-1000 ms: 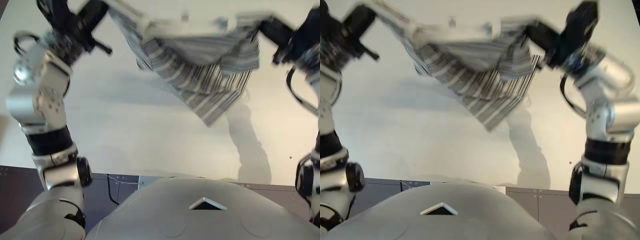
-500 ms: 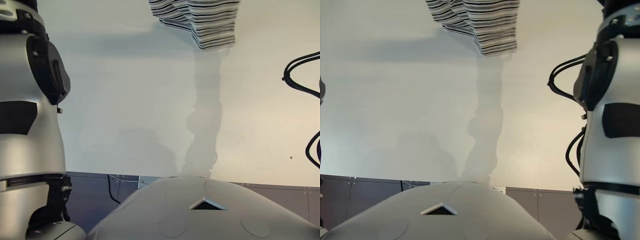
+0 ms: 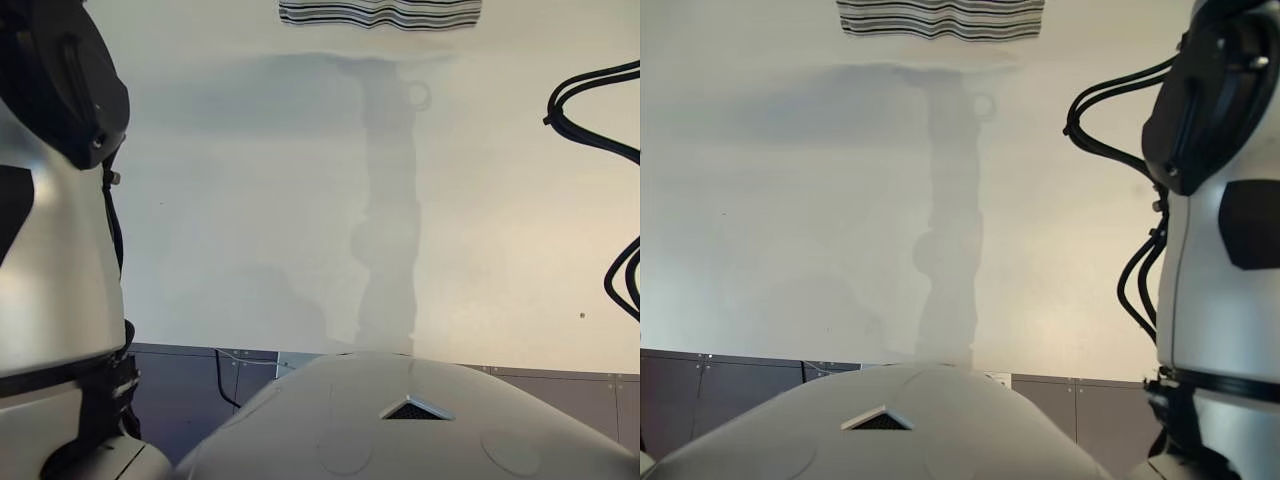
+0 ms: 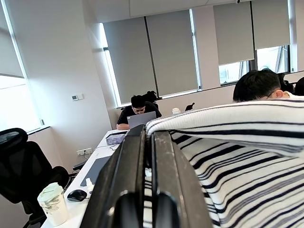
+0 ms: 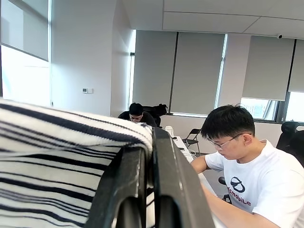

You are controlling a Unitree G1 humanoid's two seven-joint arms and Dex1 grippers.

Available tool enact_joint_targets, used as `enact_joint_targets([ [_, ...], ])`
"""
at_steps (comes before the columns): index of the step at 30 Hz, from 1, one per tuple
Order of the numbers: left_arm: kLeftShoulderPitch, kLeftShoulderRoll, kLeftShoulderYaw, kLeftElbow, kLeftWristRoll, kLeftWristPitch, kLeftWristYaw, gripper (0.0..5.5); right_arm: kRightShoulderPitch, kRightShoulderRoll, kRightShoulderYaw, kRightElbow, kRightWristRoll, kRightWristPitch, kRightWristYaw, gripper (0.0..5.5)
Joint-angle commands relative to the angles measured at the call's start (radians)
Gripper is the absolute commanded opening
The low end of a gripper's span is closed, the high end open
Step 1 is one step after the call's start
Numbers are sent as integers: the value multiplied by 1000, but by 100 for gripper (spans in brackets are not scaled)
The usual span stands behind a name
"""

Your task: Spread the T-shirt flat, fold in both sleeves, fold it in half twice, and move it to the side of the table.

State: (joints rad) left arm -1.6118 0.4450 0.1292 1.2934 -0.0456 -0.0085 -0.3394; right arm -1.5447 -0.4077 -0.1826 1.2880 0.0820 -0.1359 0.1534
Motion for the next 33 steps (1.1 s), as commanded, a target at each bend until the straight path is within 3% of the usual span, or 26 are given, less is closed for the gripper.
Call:
enact_joint_targets([
  [1,60,-2,-8,3,21,9,-54,10,46,-5,-4,-1,-9,19,35,14],
  [4,109,7,-1,-15,10,26,-123,10,88,-15,4,-14,-9,53,105,14],
  [7,175,45,28,-117,-61,101,-330,10,161,-51,-5,-119,47,123,330,14],
  [11,371,144,91,-542,-223,375,-506,10,407,-160,-45,-638,218,413,573,14],
  [16,886,166,223,-1272,-494,784,-470,10,850,-280,-112,-1303,442,715,685,14],
  [19,1326,77,340,-1742,-768,914,-431,10,1270,-325,-242,-1651,599,722,881,14],
  [22,1655,53,408,-2001,-990,1001,-391,10,1602,-372,-325,-1824,620,749,1010,14],
  [24,1902,89,375,-2067,-942,994,-477,10,1825,-408,-281,-1860,534,697,1096,14],
  [28,2233,244,17,-1857,-457,629,-613,10,2134,-413,92,-1766,205,416,1097,14],
  [33,2292,266,-155,-1733,-169,347,-562,10,2163,-380,170,-1718,64,272,985,14],
])
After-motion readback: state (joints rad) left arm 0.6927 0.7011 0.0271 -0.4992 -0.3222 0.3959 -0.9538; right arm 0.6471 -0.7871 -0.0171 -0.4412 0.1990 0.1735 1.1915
